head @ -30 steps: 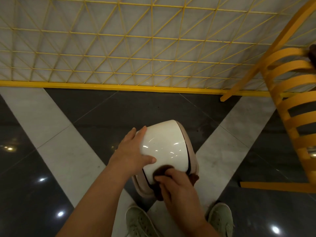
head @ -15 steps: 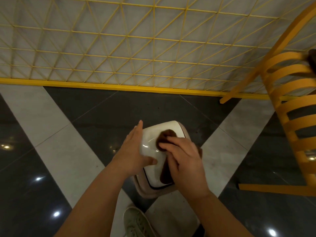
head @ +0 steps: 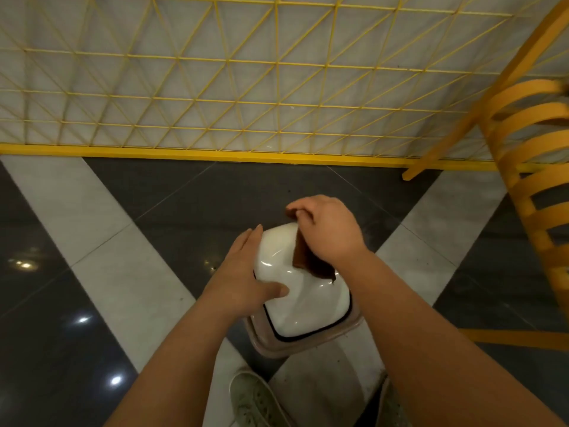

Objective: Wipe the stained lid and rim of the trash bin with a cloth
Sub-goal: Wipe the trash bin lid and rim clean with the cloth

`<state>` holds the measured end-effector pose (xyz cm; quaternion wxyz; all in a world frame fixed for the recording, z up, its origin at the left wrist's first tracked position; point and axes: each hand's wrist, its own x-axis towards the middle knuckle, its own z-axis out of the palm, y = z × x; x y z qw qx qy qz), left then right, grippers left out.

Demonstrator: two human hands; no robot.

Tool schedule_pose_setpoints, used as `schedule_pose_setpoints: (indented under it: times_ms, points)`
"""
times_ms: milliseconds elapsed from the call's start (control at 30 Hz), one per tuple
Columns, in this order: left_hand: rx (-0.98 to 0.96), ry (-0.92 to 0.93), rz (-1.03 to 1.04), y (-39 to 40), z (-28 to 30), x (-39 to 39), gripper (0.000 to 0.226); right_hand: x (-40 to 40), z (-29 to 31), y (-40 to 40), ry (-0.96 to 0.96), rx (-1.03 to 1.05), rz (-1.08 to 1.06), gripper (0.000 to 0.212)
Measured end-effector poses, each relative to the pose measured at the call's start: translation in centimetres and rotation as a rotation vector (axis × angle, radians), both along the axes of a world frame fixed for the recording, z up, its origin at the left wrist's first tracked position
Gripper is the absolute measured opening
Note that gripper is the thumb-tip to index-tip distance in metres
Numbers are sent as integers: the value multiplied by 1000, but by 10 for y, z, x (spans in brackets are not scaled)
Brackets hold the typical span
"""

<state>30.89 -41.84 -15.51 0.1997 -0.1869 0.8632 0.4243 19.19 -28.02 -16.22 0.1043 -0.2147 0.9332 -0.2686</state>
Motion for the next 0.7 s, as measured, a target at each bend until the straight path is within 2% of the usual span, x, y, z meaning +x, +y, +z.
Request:
schedule_pose_setpoints:
  times_ms: [133, 200, 300, 433, 600, 700]
  points:
    - [3, -4, -32, 4, 1, -5, 111, -3, -4, 35, -355, -305, -338, 26]
    - [2, -12, -41, 6, 3, -8, 110, 7, -8, 51, -455, -408, -461, 27]
    - [3, -21, -44, 6, 3, -11, 109, 39, -15, 68, -548, -494, -555, 39]
    - [4, -14, -42, 6, 2, -11, 109, 84, -20, 86, -542, -538, -602, 46]
    - [17, -18, -46, 6, 2, -13, 109, 126, -28, 98, -387, -380, -587, 50]
    - [42, -26, -51, 4, 3, -15, 109, 138, -29, 101, -387, -300, -631, 49]
